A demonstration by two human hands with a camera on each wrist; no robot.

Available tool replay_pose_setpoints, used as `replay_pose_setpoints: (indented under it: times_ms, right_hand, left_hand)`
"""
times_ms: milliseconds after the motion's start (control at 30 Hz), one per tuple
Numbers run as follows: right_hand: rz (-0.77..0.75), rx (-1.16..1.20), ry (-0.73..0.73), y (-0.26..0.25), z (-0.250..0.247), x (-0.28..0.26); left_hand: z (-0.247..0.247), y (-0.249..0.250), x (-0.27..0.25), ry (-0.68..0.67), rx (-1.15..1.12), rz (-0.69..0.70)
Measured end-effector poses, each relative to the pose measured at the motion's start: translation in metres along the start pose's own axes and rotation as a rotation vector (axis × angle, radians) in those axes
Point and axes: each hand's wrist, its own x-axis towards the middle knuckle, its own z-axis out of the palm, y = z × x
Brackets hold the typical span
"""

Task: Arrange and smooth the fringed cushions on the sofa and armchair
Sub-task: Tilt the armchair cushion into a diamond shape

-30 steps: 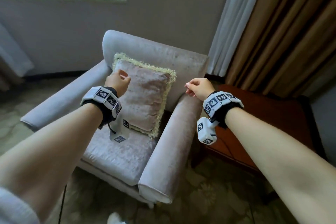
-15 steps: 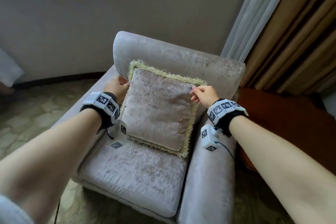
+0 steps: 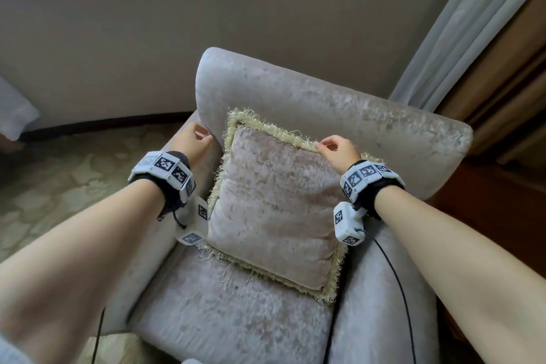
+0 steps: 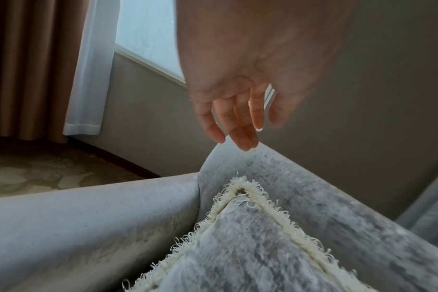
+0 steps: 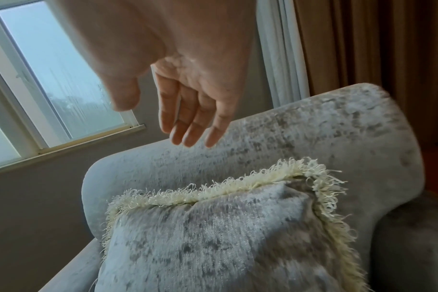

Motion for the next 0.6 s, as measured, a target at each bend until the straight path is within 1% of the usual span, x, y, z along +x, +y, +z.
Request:
replay_pose_setpoints:
  times_ms: [167, 300, 467, 533, 600]
  right_hand:
    - [0.059, -0.096, -0.056, 0.009, 0.037, 0.049]
    - [0.113, -0.176, -0.067, 0.022, 0.063, 0.079]
    - [0.167, -0.304, -0.198, 0.037, 0.089, 0.104]
    - [0.166, -0.425, -0.270, 0.043, 0.100, 0.107]
    - [0.153, -0.579, -0.296, 0.047, 0.110, 0.107]
  left_hand:
    - [0.029, -0.034, 0.064, -0.059, 0.074, -0.043]
    - [0.058, -0.058, 0.103, -0.110, 0.083, -0.024]
    - [0.079, -0.090, 0.137, -0.190, 0.072, -0.027]
    - [0.085, -0.103, 0.144, -0.213, 0.084, -0.038]
    - [0.091, -0.114, 0.149, -0.221, 0.107, -0.038]
